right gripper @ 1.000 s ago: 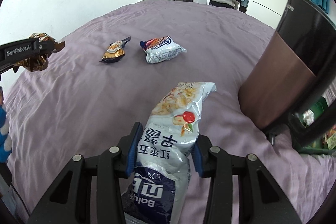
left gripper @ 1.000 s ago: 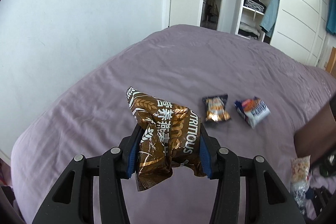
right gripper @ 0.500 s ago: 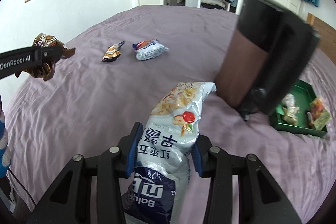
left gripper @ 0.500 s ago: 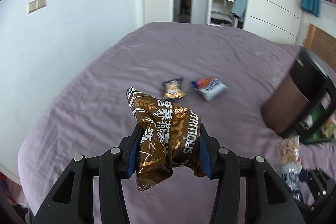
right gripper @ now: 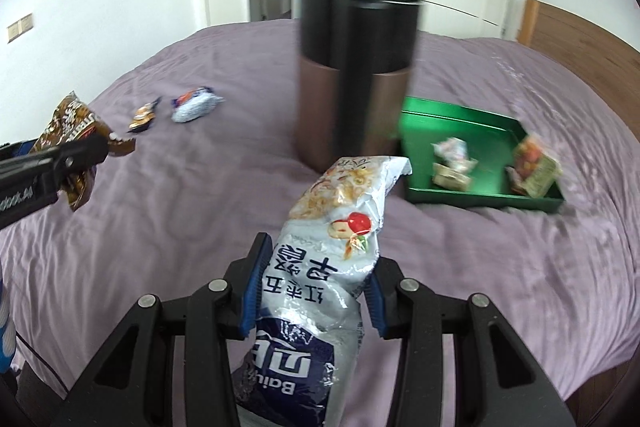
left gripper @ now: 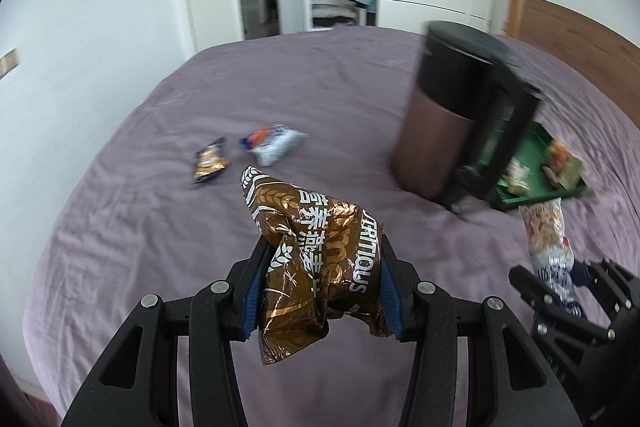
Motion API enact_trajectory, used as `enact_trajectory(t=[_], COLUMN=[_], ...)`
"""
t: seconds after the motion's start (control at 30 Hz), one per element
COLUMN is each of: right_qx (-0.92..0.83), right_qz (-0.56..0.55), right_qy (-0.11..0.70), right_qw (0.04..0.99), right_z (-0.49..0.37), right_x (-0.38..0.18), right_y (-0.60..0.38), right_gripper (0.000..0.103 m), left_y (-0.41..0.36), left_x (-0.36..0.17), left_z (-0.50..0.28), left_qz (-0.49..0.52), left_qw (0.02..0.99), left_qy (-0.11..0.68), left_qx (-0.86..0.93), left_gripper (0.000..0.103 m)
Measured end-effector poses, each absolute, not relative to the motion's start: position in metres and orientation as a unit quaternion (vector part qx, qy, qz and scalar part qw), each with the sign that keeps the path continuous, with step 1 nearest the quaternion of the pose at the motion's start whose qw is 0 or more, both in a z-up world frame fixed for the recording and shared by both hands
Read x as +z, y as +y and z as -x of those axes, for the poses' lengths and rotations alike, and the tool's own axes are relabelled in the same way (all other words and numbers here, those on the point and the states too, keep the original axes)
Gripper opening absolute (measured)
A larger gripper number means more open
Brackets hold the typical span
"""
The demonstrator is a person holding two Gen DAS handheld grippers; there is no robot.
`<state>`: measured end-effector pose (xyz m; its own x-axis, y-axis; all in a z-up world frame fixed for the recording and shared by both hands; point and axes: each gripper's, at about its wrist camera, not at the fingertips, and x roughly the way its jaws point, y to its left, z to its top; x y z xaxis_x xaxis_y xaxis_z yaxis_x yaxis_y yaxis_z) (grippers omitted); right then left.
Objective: Organize snacks
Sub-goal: 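Carry the brown bag and white bag toward the green tray with both tools, then lower the brown bag with the left tool while the right tool lowers the white bag into the tray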
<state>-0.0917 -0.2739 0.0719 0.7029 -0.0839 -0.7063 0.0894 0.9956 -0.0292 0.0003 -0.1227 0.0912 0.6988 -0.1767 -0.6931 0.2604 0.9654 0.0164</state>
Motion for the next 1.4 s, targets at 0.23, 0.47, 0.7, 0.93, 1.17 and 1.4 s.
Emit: enact_trajectory(t=[0.23,0.47,0.7,0.93,1.17,1.4], right_qx=[-0.09,-0.125,-0.148,-0.129,-0.105,-0.106], right_qz=[-0.025,-0.052,-0.076,-0.062,-0.033,-0.029], right_qy=[0.37,0.34,0.301,0.277,0.292,0.33], right_qw=[0.924,0.931,0.939,0.95,0.95,0.938], right_z=[0.113,0.12,0.1,0.039,-0.047,-0.096], right_x=[0.077,0.089,0.099,0.096,0.07,0.024], right_y=[-0.332,-0.413,-0.493,-0.537,-0.565,-0.59], right_gripper=[0.03,0.029,0.03,0.03,0.03,0.03], left_y=[-0.192,-0.271,-0.351,-0.411,-0.455,-0.475], left_x=[0.102,0.115,0.113,0.094,0.063,0.025], left_z=[0.029,0.047,0.026,-0.037,-0.102,-0.136], left_qz=[-0.089,-0.115,-0.117,-0.11,-0.103,-0.108], left_qw=[0.907,0.887,0.882,0.9,0.917,0.913], left_qy=[0.361,0.345,0.329,0.316,0.319,0.339], left_qx=[-0.197,-0.284,-0.317,-0.28,-0.218,-0.199], left_gripper=[0.043,0.043,0.043,0.043,0.043,0.043])
